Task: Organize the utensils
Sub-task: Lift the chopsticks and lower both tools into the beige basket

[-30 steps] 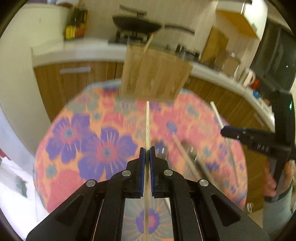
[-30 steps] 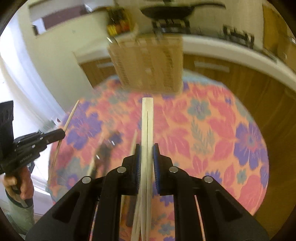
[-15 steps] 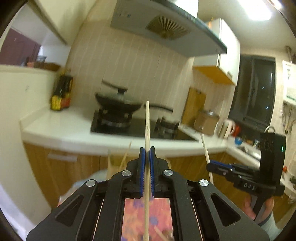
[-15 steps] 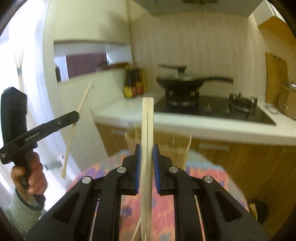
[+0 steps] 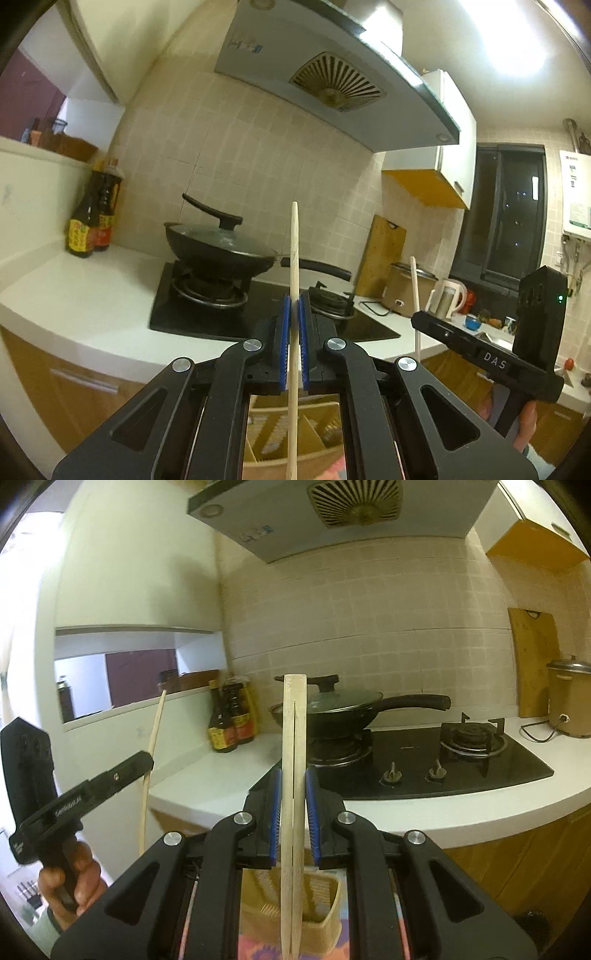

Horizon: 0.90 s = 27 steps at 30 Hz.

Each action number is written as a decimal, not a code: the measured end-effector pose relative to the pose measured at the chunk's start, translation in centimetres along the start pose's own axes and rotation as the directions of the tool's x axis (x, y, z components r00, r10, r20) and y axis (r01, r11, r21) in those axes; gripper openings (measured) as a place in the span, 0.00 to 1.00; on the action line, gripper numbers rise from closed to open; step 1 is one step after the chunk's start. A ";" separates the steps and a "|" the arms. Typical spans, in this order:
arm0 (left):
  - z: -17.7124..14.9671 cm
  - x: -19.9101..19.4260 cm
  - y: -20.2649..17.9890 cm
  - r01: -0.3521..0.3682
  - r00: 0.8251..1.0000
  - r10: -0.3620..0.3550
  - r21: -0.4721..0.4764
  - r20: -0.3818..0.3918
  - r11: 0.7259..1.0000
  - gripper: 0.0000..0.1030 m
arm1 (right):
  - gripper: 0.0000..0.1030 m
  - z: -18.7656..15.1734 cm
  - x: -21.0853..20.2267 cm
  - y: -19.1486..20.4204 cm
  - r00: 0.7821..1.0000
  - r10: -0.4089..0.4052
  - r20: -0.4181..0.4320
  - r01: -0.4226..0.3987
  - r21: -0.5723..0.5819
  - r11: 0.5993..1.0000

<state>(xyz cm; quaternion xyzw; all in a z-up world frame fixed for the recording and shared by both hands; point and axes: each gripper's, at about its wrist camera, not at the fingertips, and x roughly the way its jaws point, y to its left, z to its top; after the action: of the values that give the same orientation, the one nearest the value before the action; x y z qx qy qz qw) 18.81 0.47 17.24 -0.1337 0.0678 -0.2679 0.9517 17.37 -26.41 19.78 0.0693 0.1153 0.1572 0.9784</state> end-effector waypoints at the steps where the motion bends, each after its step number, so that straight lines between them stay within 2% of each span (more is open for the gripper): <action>1: -0.2 0.8 0.4 -0.007 1.000 0.007 -0.006 -0.002 1.000 0.03 | 0.10 -0.1 1.0 -0.2 1.000 -0.012 0.007 0.012 -0.003 1.000; 4: -1.0 2.5 1.6 -0.028 1.000 0.028 -0.017 -0.004 0.999 0.03 | 0.10 -0.7 3.0 -0.4 0.999 -0.032 0.024 0.032 0.000 0.999; 9: -2.7 4.5 2.4 -0.094 0.996 0.094 0.022 -0.002 0.995 0.03 | 0.10 -1.8 4.9 -0.6 0.996 -0.072 0.052 0.072 0.009 0.997; 15: -4.5 5.5 3.1 -0.172 0.985 0.172 0.048 0.018 0.984 0.03 | 0.10 -3.8 6.2 -0.9 0.989 -0.111 0.099 0.113 -0.013 0.993; 18: -5.2 5.5 3.4 -0.175 0.984 0.175 0.049 0.010 0.983 0.03 | 0.10 -4.8 6.2 -1.0 0.984 -0.134 0.117 0.137 -0.015 0.990; 23: -5.9 5.3 3.5 -0.171 0.985 0.172 0.048 -0.014 0.984 0.03 | 0.11 -6.3 6.1 -1.3 0.985 -0.144 0.096 0.144 0.008 0.989; 27: -6.4 4.1 3.7 -0.147 0.988 0.148 0.028 -0.035 0.989 0.03 | 0.14 -6.5 4.7 -1.0 0.993 -0.095 0.067 0.095 0.011 0.995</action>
<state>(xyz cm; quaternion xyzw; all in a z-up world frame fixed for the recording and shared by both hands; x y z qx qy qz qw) 22.82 -0.08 9.86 -0.1114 0.0920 -0.2001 0.9691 20.43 -25.19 12.37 0.0726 0.0862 0.1076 0.9878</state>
